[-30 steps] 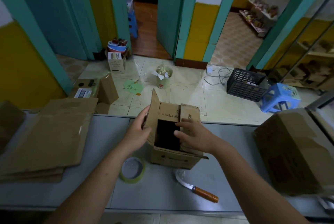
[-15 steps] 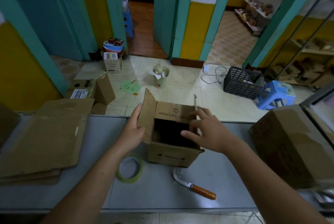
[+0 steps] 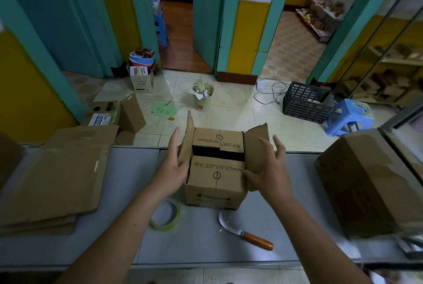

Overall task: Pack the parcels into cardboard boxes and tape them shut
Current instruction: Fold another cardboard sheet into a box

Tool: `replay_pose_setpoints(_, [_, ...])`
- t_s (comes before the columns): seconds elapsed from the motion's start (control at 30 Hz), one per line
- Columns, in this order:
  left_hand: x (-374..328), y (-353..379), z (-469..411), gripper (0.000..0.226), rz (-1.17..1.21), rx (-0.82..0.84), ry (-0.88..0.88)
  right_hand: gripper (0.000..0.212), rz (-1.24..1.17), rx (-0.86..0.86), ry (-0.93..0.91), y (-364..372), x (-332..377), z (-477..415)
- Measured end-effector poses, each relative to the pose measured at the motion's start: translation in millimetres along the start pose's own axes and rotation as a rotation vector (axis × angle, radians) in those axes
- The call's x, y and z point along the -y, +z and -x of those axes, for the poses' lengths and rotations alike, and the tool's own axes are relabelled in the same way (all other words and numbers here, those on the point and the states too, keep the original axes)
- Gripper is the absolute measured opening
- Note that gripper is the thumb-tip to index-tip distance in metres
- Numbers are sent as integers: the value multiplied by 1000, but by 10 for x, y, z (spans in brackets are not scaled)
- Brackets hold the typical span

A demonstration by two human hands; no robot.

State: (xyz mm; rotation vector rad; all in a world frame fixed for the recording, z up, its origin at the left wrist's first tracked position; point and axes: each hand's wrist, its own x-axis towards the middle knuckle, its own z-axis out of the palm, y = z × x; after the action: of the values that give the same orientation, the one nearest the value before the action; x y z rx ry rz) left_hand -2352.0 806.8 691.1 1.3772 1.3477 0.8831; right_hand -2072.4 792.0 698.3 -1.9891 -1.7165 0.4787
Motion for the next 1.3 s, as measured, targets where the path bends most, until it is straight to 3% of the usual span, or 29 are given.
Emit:
replay_pose_setpoints(0.1, [-20, 195, 63, 82, -31, 116, 20, 92, -160, -51, -68, 18, 95, 38])
replay_pose_setpoints(0.23, [58, 383, 64, 83, -239, 151, 86, 66, -444, 179, -190, 119, 290, 137])
replay_pose_setpoints(0.33, [189, 454, 4, 83, -675, 255, 107, 63, -64, 330, -279, 470, 181, 221])
replay_pose_setpoints(0.4, [224, 518, -1, 81, -849, 292, 113, 69, 170, 285, -330, 672, 52, 259])
replay_pose_setpoints(0.53, [239, 491, -59, 81, -1031, 312, 127, 62, 157, 241, -341, 744, 5, 221])
replay_pose_setpoints(0.77, [345, 502, -37, 88, -992, 269, 168, 55, 119, 240, -335, 704, 35, 230])
replay_pose_setpoints(0.97, [419, 463, -7, 89, -934, 207, 199, 48, -164, 270, -254, 600, -3, 187])
replay_pose_setpoints(1.17, [431, 532, 19, 89, -1104, 201, 201, 54, 111, 232, -367, 678, -21, 234])
replay_pose_setpoints(1.3, [414, 466, -36, 83, -867, 259, 185, 52, 39, 209, -338, 709, -7, 218])
